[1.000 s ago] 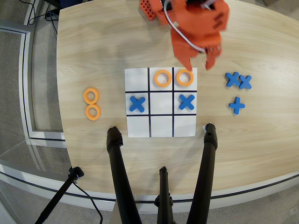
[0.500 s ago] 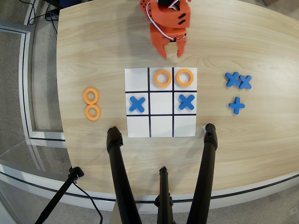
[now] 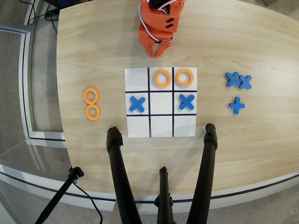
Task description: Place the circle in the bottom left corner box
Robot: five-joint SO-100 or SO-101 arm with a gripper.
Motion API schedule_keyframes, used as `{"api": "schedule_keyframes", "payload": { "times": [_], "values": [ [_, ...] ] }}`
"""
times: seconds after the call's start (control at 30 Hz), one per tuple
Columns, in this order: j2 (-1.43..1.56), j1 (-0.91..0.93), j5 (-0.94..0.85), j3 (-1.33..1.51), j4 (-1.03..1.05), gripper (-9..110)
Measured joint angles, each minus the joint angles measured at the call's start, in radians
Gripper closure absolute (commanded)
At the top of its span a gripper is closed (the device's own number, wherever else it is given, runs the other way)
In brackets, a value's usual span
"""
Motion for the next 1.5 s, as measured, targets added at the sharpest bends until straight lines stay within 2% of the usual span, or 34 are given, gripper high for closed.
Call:
{"api": "schedule_keyframes", "payload": {
  "times": [0.2,0.5,0.63,0.73,1.5],
  "values": [
    [0.003,0.302,0.003,0.002,0.002,101],
    [0.014,1.063,0.002,0.002,0.006,101],
    [0.014,1.333,0.002,0.002,0.006,101],
    [0.014,1.393,0.002,0.002,0.006,101],
    [0.014,1.388,0.002,0.002,0.006,101]
  ]
}}
